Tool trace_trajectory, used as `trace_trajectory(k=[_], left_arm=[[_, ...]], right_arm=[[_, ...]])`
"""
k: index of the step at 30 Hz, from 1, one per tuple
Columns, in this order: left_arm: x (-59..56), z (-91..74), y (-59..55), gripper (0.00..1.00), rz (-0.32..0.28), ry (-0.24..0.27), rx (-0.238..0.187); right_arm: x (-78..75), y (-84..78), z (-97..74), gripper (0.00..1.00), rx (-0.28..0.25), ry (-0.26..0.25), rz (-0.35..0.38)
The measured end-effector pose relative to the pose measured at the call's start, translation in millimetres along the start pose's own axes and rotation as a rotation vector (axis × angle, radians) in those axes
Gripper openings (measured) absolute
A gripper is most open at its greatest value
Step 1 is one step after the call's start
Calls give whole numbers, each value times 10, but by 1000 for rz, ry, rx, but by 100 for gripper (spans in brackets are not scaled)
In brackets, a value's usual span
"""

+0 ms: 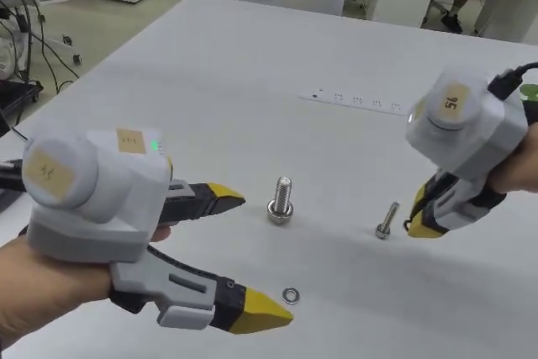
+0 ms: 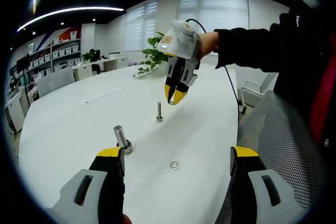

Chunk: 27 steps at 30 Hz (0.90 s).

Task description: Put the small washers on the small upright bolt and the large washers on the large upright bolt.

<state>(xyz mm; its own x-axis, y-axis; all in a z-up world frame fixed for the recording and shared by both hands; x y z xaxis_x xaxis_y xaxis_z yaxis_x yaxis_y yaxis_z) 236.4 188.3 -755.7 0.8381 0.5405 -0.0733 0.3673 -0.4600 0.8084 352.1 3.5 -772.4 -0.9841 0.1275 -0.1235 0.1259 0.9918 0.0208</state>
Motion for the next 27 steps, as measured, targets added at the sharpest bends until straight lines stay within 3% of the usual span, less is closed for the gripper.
trace_trajectory(k=[13, 27], left_arm=[[3, -6, -7, 82, -3, 3, -2], [1, -2, -18, 82, -7, 7, -2]], right_arm=[[-140, 109, -70, 13, -23, -34, -10], [-204, 160, 33, 13, -13, -30, -35]])
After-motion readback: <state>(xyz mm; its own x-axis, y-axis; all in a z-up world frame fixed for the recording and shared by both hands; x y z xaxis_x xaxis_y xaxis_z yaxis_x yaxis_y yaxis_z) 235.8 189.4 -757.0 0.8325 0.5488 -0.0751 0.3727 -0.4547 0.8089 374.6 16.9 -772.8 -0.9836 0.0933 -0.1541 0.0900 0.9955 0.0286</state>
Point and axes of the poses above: the centre of the closed fingertips' face, and the gripper's own axes: z roughly forward along the fingers, x roughly to its left, y roughly out of its top, the point moved 4 cm from there along -z, roughly backward along the fingers, and after that the axes turned 11 degrees about x, right-handed, at the moved point
